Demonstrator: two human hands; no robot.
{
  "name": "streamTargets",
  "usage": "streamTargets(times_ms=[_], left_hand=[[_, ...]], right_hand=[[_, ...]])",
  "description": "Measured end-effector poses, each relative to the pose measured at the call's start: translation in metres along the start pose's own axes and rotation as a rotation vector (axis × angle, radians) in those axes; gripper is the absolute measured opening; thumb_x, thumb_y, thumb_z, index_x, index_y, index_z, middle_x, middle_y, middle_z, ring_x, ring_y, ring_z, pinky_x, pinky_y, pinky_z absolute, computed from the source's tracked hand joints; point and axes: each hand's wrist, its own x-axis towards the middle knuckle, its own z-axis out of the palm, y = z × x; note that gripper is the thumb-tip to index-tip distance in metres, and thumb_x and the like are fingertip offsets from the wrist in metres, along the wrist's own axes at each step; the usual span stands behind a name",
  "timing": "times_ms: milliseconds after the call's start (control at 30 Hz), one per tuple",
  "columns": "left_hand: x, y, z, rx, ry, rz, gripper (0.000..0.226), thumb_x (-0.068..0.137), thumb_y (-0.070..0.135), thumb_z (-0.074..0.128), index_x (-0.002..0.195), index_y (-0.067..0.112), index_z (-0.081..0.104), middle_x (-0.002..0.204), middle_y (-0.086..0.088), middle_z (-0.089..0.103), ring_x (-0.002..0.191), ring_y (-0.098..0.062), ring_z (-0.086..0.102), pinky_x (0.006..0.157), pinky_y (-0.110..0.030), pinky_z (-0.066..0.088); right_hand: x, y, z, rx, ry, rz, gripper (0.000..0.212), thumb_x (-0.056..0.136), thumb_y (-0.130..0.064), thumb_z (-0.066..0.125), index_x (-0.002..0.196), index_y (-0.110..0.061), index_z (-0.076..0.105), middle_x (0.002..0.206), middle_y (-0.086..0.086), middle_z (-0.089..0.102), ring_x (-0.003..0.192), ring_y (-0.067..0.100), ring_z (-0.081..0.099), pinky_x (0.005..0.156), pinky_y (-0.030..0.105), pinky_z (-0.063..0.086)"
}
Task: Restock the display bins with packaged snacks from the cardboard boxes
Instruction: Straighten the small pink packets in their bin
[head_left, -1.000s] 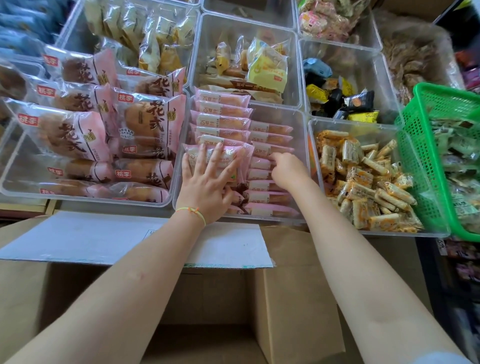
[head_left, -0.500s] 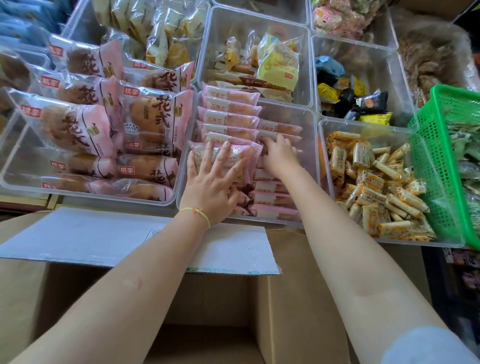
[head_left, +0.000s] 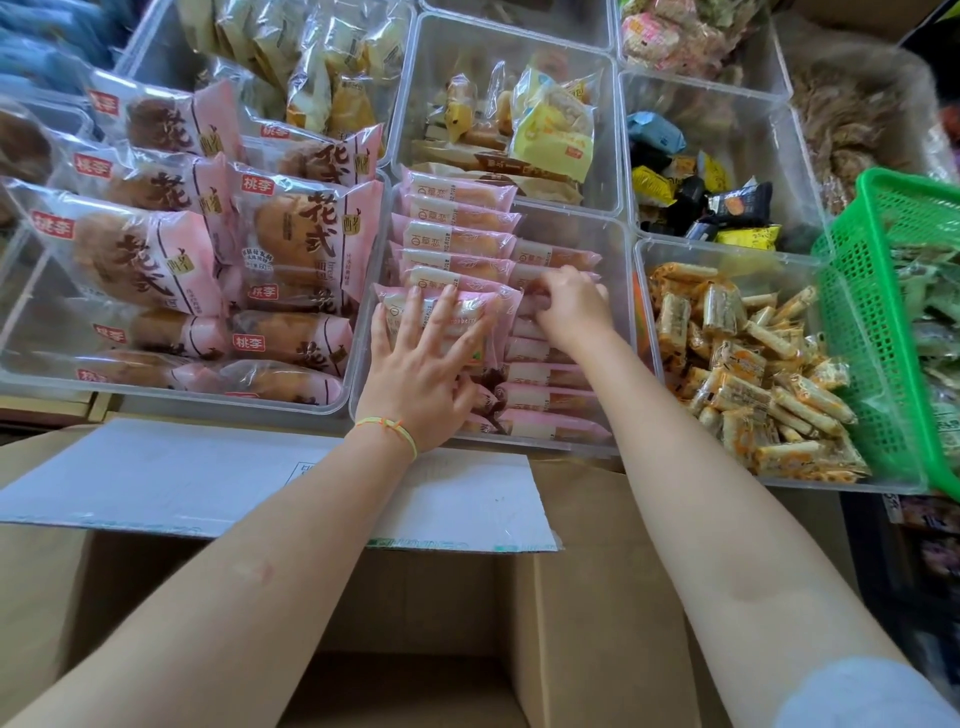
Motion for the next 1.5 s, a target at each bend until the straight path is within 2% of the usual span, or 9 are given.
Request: streamTargets(times_ms=[200, 300, 400, 567, 933, 1167, 1367, 1433, 1500], left_hand=[[0.000, 0.000, 0.001, 0.008, 0.003, 0.003, 0.077, 0.091, 0.042, 0.040, 0.154, 0.046, -0.005, 0.166, -0.003, -0.001, 0.151, -0.037, -0.005, 0.117, -0.064, -0.001], [0.000, 0.000, 0.001, 0.011, 0.004, 0.004, 0.076, 0.091, 0.042, 0.039, 0.154, 0.046, -0.004, 0.166, -0.003, 0.000, 0.151, -0.037, -0.005, 0.117, -0.064, -0.001], [0.000, -0.001, 0.001, 0.015, 0.001, 0.002, 0.075, 0.090, 0.043, 0.037, 0.154, 0.046, -0.003, 0.166, -0.003, 0.000, 0.151, -0.037, -0.004, 0.117, -0.064, -0.001], [0.000, -0.001, 0.002, 0.023, -0.002, 0.001, 0.074, 0.089, 0.043, 0.034, 0.154, 0.046, -0.001, 0.166, -0.003, 0.002, 0.151, -0.038, -0.003, 0.117, -0.064, 0.000], [0.000, -0.001, 0.002, 0.035, 0.010, 0.002, 0.073, 0.089, 0.043, 0.033, 0.154, 0.046, -0.001, 0.166, -0.003, 0.001, 0.151, -0.039, 0.001, 0.117, -0.063, 0.001], [0.001, -0.001, 0.001, 0.037, -0.002, 0.005, 0.069, 0.088, 0.044, 0.031, 0.155, 0.043, 0.011, 0.166, -0.004, 0.004, 0.150, -0.039, 0.001, 0.117, -0.064, 0.002], [0.000, -0.002, 0.001, 0.040, -0.018, 0.001, 0.071, 0.092, 0.044, 0.032, 0.155, 0.044, 0.000, 0.166, -0.003, -0.003, 0.151, -0.038, -0.005, 0.117, -0.063, -0.003], [0.000, -0.002, 0.001, 0.042, -0.027, 0.002, 0.071, 0.092, 0.045, 0.031, 0.154, 0.044, -0.003, 0.166, -0.003, -0.004, 0.151, -0.038, -0.006, 0.117, -0.063, -0.003], [0.000, -0.001, 0.000, 0.048, -0.034, 0.000, 0.070, 0.091, 0.046, 0.029, 0.155, 0.044, -0.001, 0.166, -0.003, -0.003, 0.151, -0.038, -0.006, 0.117, -0.063, -0.002]], right_hand=[[0.004, 0.005, 0.003, -0.043, -0.113, 0.037, 0.034, 0.102, -0.041, 0.048, 0.131, -0.032, 0.063, 0.130, 0.006, 0.063, 0.126, 0.033, 0.051, 0.105, 0.045, 0.036], [0.008, 0.001, -0.004, -0.037, 0.010, 0.002, 0.034, 0.103, -0.034, 0.043, 0.120, -0.019, 0.068, 0.120, 0.009, 0.067, 0.120, 0.033, 0.054, 0.103, 0.042, 0.035], [0.014, -0.002, -0.009, -0.019, 0.141, -0.024, 0.034, 0.099, -0.022, 0.046, 0.130, -0.011, 0.057, 0.134, 0.014, 0.054, 0.130, 0.034, 0.044, 0.107, 0.046, 0.035], [0.021, -0.006, -0.002, -0.074, -0.094, -0.013, 0.054, 0.097, -0.025, 0.051, 0.150, -0.022, 0.038, 0.148, 0.010, 0.042, 0.139, 0.031, 0.035, 0.115, 0.049, 0.025], [0.011, -0.004, -0.002, -0.167, 0.084, -0.006, 0.039, 0.099, -0.023, 0.040, 0.133, -0.017, 0.059, 0.131, 0.013, 0.055, 0.127, 0.033, 0.046, 0.109, 0.044, 0.029], [0.020, 0.000, 0.015, -0.120, -0.163, -0.030, 0.059, 0.103, -0.047, 0.032, 0.158, -0.033, 0.015, 0.165, 0.008, 0.015, 0.152, 0.029, 0.013, 0.121, 0.052, 0.007], [-0.025, 0.007, -0.022, 0.095, -0.077, -0.072, 0.053, 0.098, -0.024, 0.052, 0.149, -0.020, 0.040, 0.151, 0.010, 0.041, 0.140, 0.028, 0.036, 0.115, 0.045, 0.032], [-0.049, 0.003, -0.033, 0.120, -0.084, -0.069, 0.046, 0.096, -0.024, 0.058, 0.141, -0.019, 0.049, 0.142, 0.007, 0.048, 0.129, 0.025, 0.047, 0.104, 0.039, 0.043], [-0.068, -0.002, -0.037, 0.060, -0.169, -0.076, 0.020, 0.093, -0.028, 0.064, 0.111, -0.020, 0.063, 0.116, 0.002, 0.063, 0.103, 0.020, 0.061, 0.082, 0.032, 0.053]])
